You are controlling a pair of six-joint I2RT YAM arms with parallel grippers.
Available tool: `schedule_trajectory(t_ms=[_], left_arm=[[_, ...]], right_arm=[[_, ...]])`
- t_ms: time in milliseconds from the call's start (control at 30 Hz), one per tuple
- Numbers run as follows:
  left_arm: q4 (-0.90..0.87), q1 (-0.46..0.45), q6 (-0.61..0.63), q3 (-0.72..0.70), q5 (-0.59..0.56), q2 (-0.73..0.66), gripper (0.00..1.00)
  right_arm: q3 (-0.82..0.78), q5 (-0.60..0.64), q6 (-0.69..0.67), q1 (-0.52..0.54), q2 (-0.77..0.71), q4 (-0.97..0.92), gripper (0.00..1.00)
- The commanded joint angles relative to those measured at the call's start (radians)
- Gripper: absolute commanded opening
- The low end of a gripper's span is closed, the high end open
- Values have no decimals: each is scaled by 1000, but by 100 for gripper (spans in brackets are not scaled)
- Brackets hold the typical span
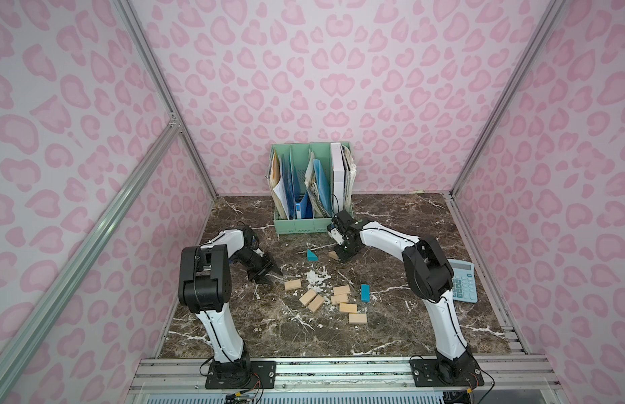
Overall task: Assemble a carrot with building blocks
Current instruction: Adjust the building block at the center of the board.
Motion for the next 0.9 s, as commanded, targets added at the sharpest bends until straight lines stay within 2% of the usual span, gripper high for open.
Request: schedule_trajectory(t_ms=[0,467,867], left_arm=[[-19,1,3,9,9,1,50],[-20,1,-3,18,8,1,50],[-24,1,-3,35,10,6,51]], right_arm=[[7,-3,3,3,-1,-4,3],[25,34,9,3,-11,-2,5],[10,76,27,-6,-81,-9,8]])
